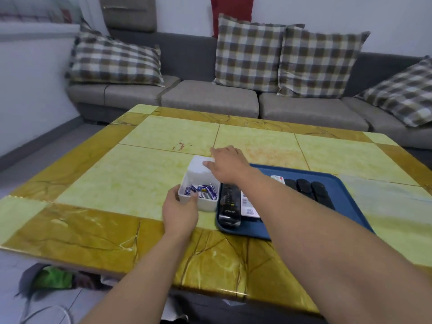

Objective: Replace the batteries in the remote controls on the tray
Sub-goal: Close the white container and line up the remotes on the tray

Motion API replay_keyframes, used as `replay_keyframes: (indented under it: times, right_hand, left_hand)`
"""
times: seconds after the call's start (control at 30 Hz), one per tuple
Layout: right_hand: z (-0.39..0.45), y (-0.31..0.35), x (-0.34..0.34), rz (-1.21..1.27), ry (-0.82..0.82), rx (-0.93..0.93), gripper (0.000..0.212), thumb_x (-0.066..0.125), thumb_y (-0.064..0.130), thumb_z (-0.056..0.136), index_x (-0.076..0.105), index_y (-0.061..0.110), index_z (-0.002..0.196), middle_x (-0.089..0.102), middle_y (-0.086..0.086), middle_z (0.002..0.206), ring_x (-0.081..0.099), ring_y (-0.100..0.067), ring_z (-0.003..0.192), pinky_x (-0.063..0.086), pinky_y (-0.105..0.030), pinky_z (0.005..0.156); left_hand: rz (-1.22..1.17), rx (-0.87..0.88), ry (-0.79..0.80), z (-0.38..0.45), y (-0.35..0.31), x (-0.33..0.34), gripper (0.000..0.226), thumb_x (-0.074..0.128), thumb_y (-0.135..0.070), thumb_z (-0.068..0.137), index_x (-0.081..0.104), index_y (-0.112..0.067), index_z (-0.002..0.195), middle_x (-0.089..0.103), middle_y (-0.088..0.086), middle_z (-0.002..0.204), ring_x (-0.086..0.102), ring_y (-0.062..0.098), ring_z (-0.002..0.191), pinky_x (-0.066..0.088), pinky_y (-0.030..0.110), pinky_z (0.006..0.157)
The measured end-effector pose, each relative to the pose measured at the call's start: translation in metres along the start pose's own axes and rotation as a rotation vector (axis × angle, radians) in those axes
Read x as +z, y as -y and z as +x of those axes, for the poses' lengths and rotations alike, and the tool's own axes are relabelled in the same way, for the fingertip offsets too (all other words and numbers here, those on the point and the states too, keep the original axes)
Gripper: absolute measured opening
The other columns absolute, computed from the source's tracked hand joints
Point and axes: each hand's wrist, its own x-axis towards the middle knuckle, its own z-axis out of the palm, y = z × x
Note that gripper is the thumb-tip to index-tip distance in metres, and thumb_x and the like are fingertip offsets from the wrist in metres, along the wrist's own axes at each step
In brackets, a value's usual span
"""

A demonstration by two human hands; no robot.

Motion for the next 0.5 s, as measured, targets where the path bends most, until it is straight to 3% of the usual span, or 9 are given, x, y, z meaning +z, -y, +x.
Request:
replay_keyframes:
  times: [0.1,0.17,0.23,0.3,0.37,0.4,0.43,0.5]
  right_hand:
    - [0.025,-0.002,0.006,-0.049,0.200,0.070,0.079,0.014,0.066,0.099,0.012,0.014,0.159,0.025,-0.014,0.162,0.007,-0.033,0.152,-0.001,-0.048,0.123]
    - [0.031,-0.004,0.009,-0.054,0.271,0.073,0.083,0.009,0.072,0.096,0.012,0.018,0.160,0.020,-0.012,0.164,0.002,-0.031,0.153,-0.010,-0.048,0.122]
    - [0.037,-0.002,0.011,-0.027,0.291,0.066,0.082,0.012,0.072,0.096,0.018,0.020,0.159,0.024,-0.011,0.163,0.007,-0.031,0.153,-0.009,-0.048,0.122]
    - [0.040,-0.001,0.010,0.004,0.220,0.077,0.078,0.019,0.069,0.098,0.032,0.017,0.154,0.035,-0.015,0.157,0.022,-0.036,0.148,0.006,-0.049,0.122]
    - [0.040,-0.001,0.002,0.091,-0.017,0.070,0.058,0.031,0.057,0.102,0.062,0.015,0.127,0.060,-0.015,0.131,0.049,-0.036,0.126,0.037,-0.043,0.106]
    - [0.038,-0.001,-0.004,0.186,-0.133,0.065,0.047,0.036,0.050,0.103,0.070,0.017,0.099,0.068,-0.010,0.106,0.058,-0.034,0.108,0.044,-0.038,0.088]
    - [0.034,0.000,-0.011,0.285,-0.219,0.060,0.047,0.039,0.045,0.103,0.063,0.017,0.074,0.065,-0.004,0.082,0.059,-0.032,0.090,0.042,-0.035,0.072]
    - [0.016,0.004,-0.026,0.431,-0.255,0.016,0.057,0.040,0.049,0.103,0.056,0.014,0.060,0.063,-0.002,0.068,0.058,-0.029,0.074,0.040,-0.035,0.064]
  left_hand:
    - [-0.015,-0.009,0.022,0.005,0.000,-0.005,0.038,0.076,-0.025,0.088,0.062,-0.017,0.122,0.070,0.000,0.108,0.066,0.021,0.098,0.048,0.031,0.080]
    - [-0.050,-0.033,0.039,0.010,0.002,-0.006,0.037,0.080,-0.025,0.085,0.063,-0.021,0.117,0.072,-0.004,0.104,0.068,0.018,0.096,0.056,0.037,0.084]
    - [-0.072,-0.060,0.043,0.014,0.004,-0.007,0.036,0.081,-0.025,0.083,0.063,-0.023,0.115,0.072,-0.006,0.103,0.069,0.016,0.095,0.058,0.041,0.087]
    - [-0.082,-0.071,0.036,0.014,0.003,-0.006,0.037,0.081,-0.026,0.084,0.061,-0.025,0.115,0.071,-0.005,0.105,0.068,0.018,0.097,0.057,0.042,0.088]
    - [-0.089,-0.071,0.043,0.014,0.003,-0.005,0.036,0.080,-0.026,0.084,0.059,-0.028,0.113,0.070,-0.004,0.107,0.067,0.019,0.098,0.057,0.043,0.088]
    - [-0.093,-0.074,0.047,0.014,0.003,-0.005,0.035,0.080,-0.026,0.084,0.058,-0.028,0.112,0.070,-0.003,0.108,0.067,0.019,0.097,0.057,0.042,0.088]
    - [-0.093,-0.074,0.051,0.014,0.002,-0.006,0.035,0.080,-0.027,0.084,0.059,-0.028,0.113,0.070,-0.003,0.108,0.067,0.019,0.097,0.057,0.043,0.088]
    - [-0.086,-0.074,0.059,0.011,0.000,-0.008,0.034,0.076,-0.027,0.087,0.063,-0.024,0.118,0.070,-0.002,0.110,0.066,0.020,0.098,0.057,0.044,0.088]
